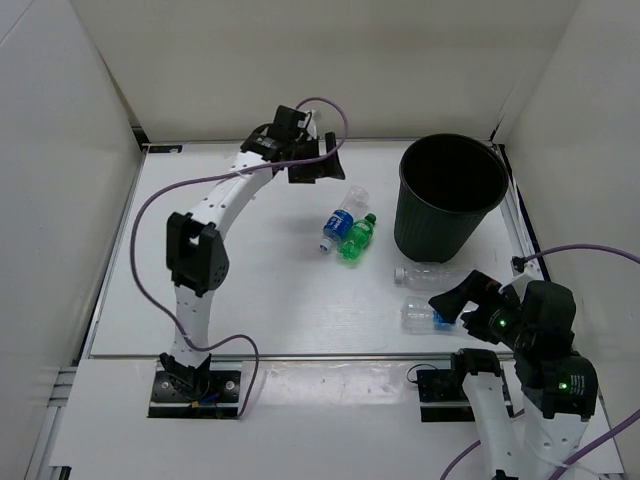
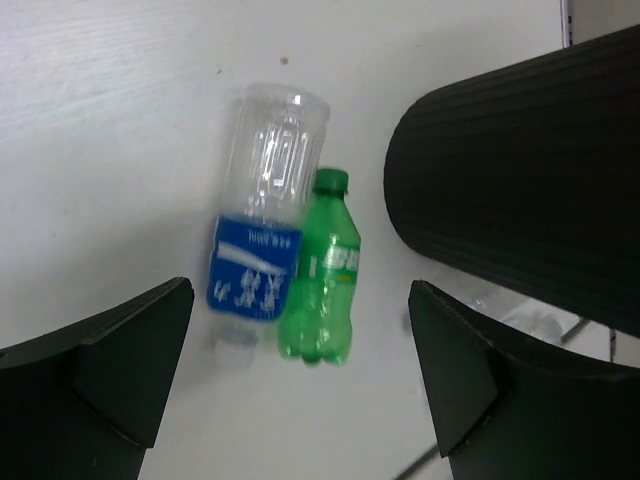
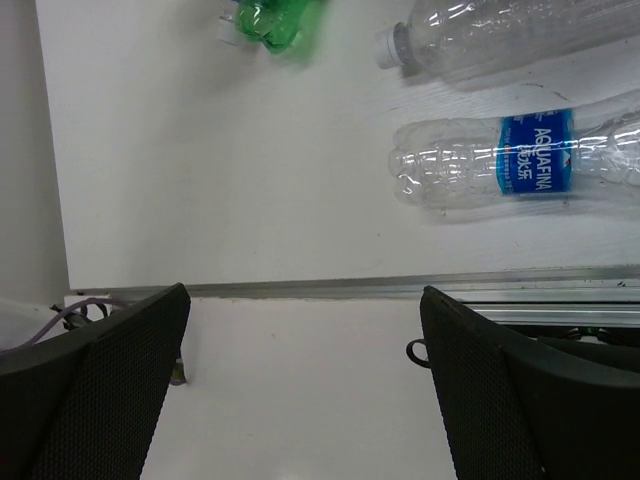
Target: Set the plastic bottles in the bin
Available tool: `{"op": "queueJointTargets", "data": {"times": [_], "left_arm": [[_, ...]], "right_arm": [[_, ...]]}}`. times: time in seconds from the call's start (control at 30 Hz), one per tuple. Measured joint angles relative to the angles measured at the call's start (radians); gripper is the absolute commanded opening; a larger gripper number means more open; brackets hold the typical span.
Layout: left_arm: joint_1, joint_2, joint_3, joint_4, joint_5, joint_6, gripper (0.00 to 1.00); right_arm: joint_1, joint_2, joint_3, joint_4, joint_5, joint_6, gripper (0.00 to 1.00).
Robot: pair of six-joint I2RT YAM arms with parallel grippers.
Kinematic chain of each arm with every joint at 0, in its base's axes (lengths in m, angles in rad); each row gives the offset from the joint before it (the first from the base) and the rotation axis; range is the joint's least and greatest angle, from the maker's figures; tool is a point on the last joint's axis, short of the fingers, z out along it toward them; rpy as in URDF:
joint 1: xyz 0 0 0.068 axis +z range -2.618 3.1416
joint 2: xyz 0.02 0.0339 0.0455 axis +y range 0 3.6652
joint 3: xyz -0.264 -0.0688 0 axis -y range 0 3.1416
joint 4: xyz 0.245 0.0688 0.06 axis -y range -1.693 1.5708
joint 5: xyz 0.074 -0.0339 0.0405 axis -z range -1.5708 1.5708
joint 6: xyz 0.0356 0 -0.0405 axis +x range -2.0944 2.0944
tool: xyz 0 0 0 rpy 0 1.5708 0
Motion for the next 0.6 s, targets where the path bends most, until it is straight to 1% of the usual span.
{"op": "queueJointTargets", "data": {"times": [0.1, 0.27, 0.37, 0.47, 0.53, 0.6], "left_arm": [[-0.007, 0.154, 0.081, 0.048, 0.046, 0.039, 1.00], [-0.027, 0.355, 0.138, 0.055, 0.053, 0.083, 1.00], [-0.037, 0.451, 0.204, 0.059, 0.065, 0.099, 1.00], [-0.047, 0.492, 0.235, 0.071, 0.067, 0.112, 1.00], [-0.050, 0.500, 0.235, 0.079, 0.077, 0.114, 0.91], [-0.050, 0.505, 0.235, 0.090, 0.092, 0.107, 0.75]], "right_arm": [[0.000, 0.008, 0.005, 0.003, 0.003, -0.014, 0.99], [0.000, 0.090, 0.084, 0.000, 0.021, -0.026, 0.99], [0.000, 0.117, 0.109, 0.002, 0.046, -0.037, 0.99], [0.000, 0.131, 0.113, -0.016, 0.076, -0.053, 0.99], [0.000, 0.146, 0.121, -0.027, 0.101, -0.064, 0.99], [0.000, 0.156, 0.124, -0.027, 0.122, -0.073, 0.99]]}}
